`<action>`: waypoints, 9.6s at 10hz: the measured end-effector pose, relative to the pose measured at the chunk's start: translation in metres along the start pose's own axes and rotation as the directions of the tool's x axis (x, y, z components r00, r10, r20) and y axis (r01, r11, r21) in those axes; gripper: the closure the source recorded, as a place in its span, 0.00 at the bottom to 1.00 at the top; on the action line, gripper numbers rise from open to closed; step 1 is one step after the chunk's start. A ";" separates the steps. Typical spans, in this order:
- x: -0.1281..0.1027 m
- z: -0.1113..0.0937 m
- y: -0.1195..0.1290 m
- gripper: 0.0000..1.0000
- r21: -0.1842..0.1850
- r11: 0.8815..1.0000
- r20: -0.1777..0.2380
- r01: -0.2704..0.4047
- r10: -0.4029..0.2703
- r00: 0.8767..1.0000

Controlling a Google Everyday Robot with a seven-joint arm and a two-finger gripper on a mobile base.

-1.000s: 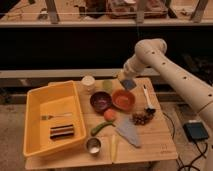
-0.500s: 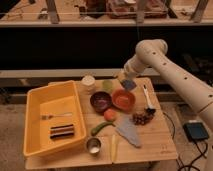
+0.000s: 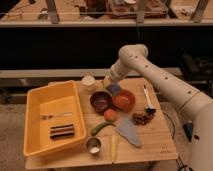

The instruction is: Wipe purple bowl with sponge

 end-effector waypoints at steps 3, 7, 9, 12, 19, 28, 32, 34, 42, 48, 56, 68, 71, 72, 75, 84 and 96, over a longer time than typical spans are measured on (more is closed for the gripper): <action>0.000 0.055 -0.024 1.00 0.044 0.997 0.096 0.068 -0.072 0.993; -0.016 0.075 -0.022 1.00 0.048 0.995 0.180 0.089 -0.096 0.979; -0.019 0.077 -0.020 1.00 0.028 0.994 0.211 0.108 -0.112 0.971; -0.023 0.085 -0.016 1.00 0.005 0.993 0.242 0.115 -0.112 0.964; -0.002 0.104 0.000 1.00 -0.067 0.989 0.273 0.135 -0.112 0.955; -0.012 0.101 -0.070 1.00 -0.024 0.959 0.283 0.281 -0.264 0.922; -0.045 0.092 -0.061 1.00 -0.023 0.954 0.320 0.300 -0.277 0.906; -0.058 0.089 -0.040 1.00 -0.038 0.960 0.340 0.279 -0.250 0.907; -0.003 0.098 0.017 1.00 -0.133 0.966 0.342 0.222 -0.165 0.925; 0.003 0.104 -0.040 1.00 -0.070 0.953 0.331 0.296 -0.258 0.908; -0.062 0.085 -0.031 1.00 -0.046 0.951 0.363 0.307 -0.271 0.892; -0.001 0.112 -0.025 1.00 -0.110 0.940 0.375 0.323 -0.262 0.889; -0.013 0.107 -0.049 1.00 -0.063 0.937 0.359 0.343 -0.300 0.884; -0.018 0.104 -0.053 1.00 -0.054 0.936 0.358 0.349 -0.308 0.882; -0.049 0.094 -0.058 1.00 -0.038 0.933 0.369 0.358 -0.320 0.873; -0.037 0.092 0.019 1.00 -0.155 0.947 0.389 0.282 -0.204 0.898; -0.060 0.096 -0.044 1.00 -0.094 0.906 0.409 0.412 -0.342 0.846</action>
